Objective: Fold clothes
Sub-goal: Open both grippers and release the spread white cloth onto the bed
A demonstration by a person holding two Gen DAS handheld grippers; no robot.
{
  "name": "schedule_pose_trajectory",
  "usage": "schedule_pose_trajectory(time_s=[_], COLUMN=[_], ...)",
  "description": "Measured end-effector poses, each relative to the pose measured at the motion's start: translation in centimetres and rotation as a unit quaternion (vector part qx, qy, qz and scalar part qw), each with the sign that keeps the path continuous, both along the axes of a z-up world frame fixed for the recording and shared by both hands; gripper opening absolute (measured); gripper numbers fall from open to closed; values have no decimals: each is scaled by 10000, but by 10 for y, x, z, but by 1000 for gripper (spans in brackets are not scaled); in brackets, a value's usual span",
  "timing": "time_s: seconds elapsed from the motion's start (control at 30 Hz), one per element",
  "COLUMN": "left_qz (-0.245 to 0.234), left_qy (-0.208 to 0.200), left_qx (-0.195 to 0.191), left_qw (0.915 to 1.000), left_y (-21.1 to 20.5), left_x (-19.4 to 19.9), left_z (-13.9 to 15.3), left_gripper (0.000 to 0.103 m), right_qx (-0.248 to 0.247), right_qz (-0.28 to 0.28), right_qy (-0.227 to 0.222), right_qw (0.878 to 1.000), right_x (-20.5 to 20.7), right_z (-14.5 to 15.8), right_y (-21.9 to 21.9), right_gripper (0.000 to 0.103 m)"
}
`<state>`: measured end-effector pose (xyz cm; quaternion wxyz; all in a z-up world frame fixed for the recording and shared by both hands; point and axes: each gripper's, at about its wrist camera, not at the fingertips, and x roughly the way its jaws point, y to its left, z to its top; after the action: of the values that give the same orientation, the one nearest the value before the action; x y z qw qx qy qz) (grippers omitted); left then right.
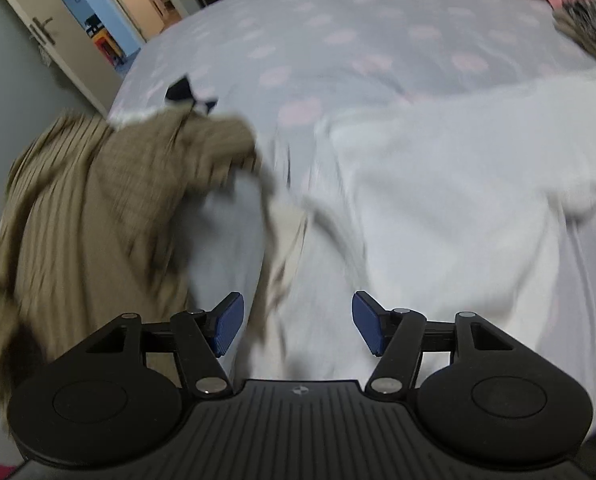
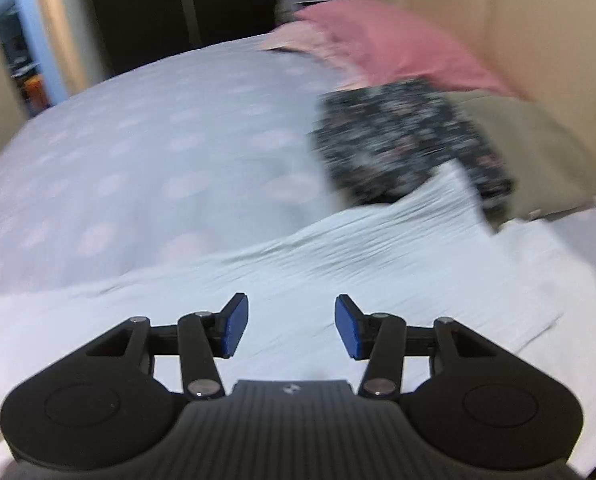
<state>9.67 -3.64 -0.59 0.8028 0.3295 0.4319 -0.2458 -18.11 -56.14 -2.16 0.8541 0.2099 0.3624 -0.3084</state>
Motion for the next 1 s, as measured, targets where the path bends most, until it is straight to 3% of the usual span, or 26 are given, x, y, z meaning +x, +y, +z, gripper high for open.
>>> schedule_pose_trajectory(time_s=[0.2,0.3,0.4,0.47,0.57,0.67,0.87,1.0], left_qz=[386,518,817,969,1073,1039,596,-93], left_qy=[-39,-258,-218,-119,23,88,223,599], left_qx=[241,419,550,379,182,-54,-926,-1828], left_qw=[9990,9974,9949,9945,9941,9945,9937,9813], left_y=[55,70,84,93,98,98,83,49], left_x=[-24,-24,-16,-13,-11,-16,-54,-88], left_z=[-7,-17,-33,-37,-37,-23,32,77], left_gripper=[62,65,64,58,23,8,5,4], right_qx=[148,258,357,344,343,398,490,487], right_qz=[571,700,847,937,980,856,626,738], right_qy=[-58,-89,-79,-45,43,143,191,202], right_qw=[9982,9972,9957,9950,9946,9954,9967,9959], right_x=[11,16,20,21,18,16,12,15], right_z=[4,4,1,-2,-8,-15,-17,-17], right_y=[50,66,84,95,103,102,97,102], right_gripper=[52,52,52,52,52,52,51,51])
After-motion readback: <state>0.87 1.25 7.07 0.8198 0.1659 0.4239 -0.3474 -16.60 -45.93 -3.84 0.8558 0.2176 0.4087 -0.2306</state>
